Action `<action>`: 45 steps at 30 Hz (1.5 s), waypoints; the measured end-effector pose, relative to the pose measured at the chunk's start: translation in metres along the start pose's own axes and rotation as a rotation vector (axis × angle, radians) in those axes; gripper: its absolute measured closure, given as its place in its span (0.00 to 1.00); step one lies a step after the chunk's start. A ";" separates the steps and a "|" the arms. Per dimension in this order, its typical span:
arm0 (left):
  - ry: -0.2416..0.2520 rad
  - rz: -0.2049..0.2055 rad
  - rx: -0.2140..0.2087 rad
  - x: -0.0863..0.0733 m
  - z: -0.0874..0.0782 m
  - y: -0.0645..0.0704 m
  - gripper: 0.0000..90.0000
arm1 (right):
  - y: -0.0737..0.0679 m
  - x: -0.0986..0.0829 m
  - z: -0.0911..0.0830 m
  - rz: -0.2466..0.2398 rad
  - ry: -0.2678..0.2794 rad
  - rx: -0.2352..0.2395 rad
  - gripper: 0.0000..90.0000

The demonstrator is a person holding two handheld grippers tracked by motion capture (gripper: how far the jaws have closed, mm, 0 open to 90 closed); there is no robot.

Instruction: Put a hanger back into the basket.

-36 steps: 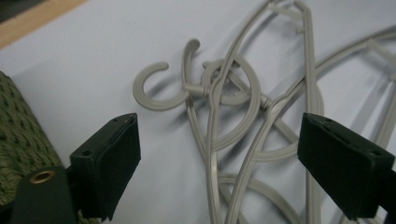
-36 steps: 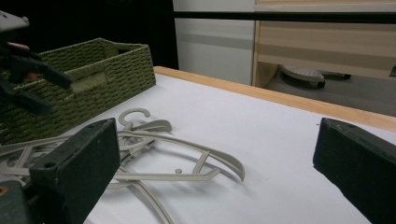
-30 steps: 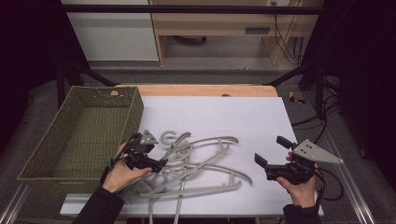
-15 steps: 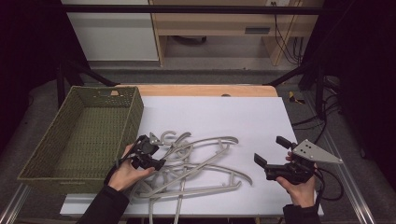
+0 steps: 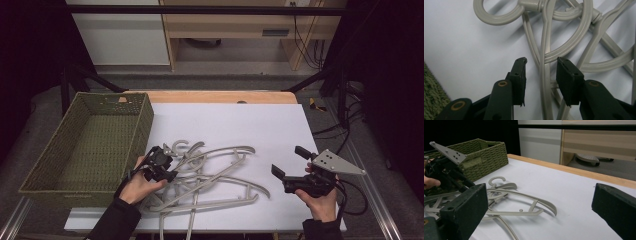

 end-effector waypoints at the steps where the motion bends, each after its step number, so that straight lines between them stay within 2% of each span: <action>1: -0.004 -0.002 -0.004 0.000 0.000 0.001 0.66 | 0.000 0.000 0.000 -0.001 0.002 0.000 0.01; 4: -0.027 0.012 -0.004 -0.003 0.003 0.002 0.65 | 0.000 0.000 0.000 0.001 0.000 0.000 0.01; 9: -0.056 0.014 -0.013 -0.006 0.007 0.004 0.72 | 0.000 0.000 0.000 0.000 0.001 0.000 0.01; 10: -0.074 0.014 -0.009 -0.007 0.009 0.003 0.73 | 0.000 0.000 0.000 -0.001 0.001 0.001 0.01; 13: -0.079 0.012 -0.015 -0.008 0.010 0.004 0.79 | 0.000 0.000 0.001 0.001 0.001 0.001 0.01; 17: -0.080 0.009 0.001 -0.008 0.010 0.003 0.88 | 0.000 0.000 0.001 0.001 0.000 0.002 0.01; 26: -0.078 -0.009 -0.009 -0.008 0.009 0.004 0.90 | 0.000 0.000 0.000 0.002 0.002 0.003 0.01; 30: -0.041 -0.007 -0.020 -0.006 0.006 0.006 0.90 | 0.001 0.000 0.000 0.002 0.002 0.003 0.01; 32: -0.019 -0.020 -0.038 -0.005 0.004 0.010 0.90 | 0.001 0.000 -0.001 0.001 -0.001 0.004 0.01; 36: -0.010 -0.029 -0.056 -0.006 0.003 0.014 0.91 | 0.002 0.000 -0.002 0.006 0.003 -0.001 0.01; 38: -0.002 -0.027 -0.050 -0.006 0.002 0.015 0.91 | 0.002 0.001 -0.003 0.014 0.009 0.000 0.01; 43: 0.076 -0.038 -0.039 0.000 -0.018 0.020 0.90 | 0.004 0.002 -0.006 0.014 0.016 -0.007 0.01; 44: 0.076 -0.038 -0.039 0.000 -0.018 0.020 0.90 | 0.004 0.002 -0.007 0.016 0.018 -0.007 0.01; 45: 0.101 -0.047 -0.037 0.002 -0.028 0.021 0.90 | 0.005 0.002 -0.007 0.016 0.021 -0.009 0.01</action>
Point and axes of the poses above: each handheld gripper's, and its own axes: z roughly forward along the jaws, x roughly out of its top, y roughly to its right, the point moved 8 cm from there along z, roughly forward along the jaws, and after that the axes turned 8 degrees about -z, right-handed, at the moved point
